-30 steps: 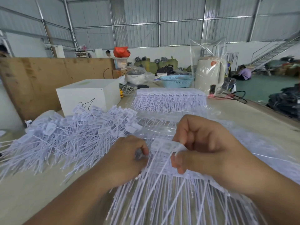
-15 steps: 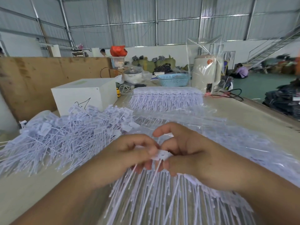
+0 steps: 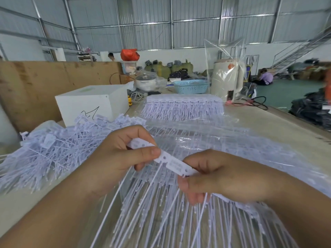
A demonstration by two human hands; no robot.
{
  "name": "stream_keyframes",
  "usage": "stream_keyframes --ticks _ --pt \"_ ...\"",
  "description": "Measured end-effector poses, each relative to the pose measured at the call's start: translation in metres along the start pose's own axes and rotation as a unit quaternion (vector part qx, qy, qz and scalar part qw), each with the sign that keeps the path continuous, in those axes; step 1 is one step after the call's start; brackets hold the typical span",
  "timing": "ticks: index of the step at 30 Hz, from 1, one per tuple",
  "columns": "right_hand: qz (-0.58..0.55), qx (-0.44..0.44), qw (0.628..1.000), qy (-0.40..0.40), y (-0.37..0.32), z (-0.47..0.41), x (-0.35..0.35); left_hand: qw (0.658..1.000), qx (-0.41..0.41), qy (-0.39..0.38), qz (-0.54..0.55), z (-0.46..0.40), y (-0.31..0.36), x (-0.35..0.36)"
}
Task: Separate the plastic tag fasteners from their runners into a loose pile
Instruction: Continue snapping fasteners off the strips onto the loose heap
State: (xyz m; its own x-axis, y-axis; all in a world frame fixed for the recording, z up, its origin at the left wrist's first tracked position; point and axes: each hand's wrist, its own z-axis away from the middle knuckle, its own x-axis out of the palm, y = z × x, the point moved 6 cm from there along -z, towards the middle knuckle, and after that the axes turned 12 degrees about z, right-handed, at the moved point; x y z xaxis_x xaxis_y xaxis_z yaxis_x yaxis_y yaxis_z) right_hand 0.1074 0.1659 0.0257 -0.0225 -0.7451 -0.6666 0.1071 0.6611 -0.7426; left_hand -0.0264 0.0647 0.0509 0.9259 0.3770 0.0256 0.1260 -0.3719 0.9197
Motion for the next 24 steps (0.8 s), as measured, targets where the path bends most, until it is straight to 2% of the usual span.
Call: stream_keyframes --ticks 4,8,13,17,21,24 --pt "0.005 0.003 1.000 -0.005 0.002 0.002 -0.002 0.998 -0.004 0.037 0.046 -0.001 -0.001 -0.005" --pt "0.056 0.023 0.998 -0.019 0.002 0.007 -0.005 0.991 -0.009 0.034 0.126 -0.001 0.000 -0.006" --pt "0.113 0.036 0.993 -0.014 -0.011 0.010 -0.012 0.988 -0.002 0.058 0.142 -0.002 0.004 -0.010" --pt "0.154 0.055 0.987 0.009 -0.022 0.010 -0.021 0.979 0.016 0.074 0.191 -0.003 0.007 -0.017" --pt "0.198 0.110 0.974 0.013 -0.032 0.017 -0.032 0.958 0.062 0.082 0.266 -0.003 0.016 -0.029" --pt "0.260 0.135 0.955 0.047 -0.039 0.022 -0.038 0.963 0.066 0.121 0.233 -0.006 0.011 -0.035"
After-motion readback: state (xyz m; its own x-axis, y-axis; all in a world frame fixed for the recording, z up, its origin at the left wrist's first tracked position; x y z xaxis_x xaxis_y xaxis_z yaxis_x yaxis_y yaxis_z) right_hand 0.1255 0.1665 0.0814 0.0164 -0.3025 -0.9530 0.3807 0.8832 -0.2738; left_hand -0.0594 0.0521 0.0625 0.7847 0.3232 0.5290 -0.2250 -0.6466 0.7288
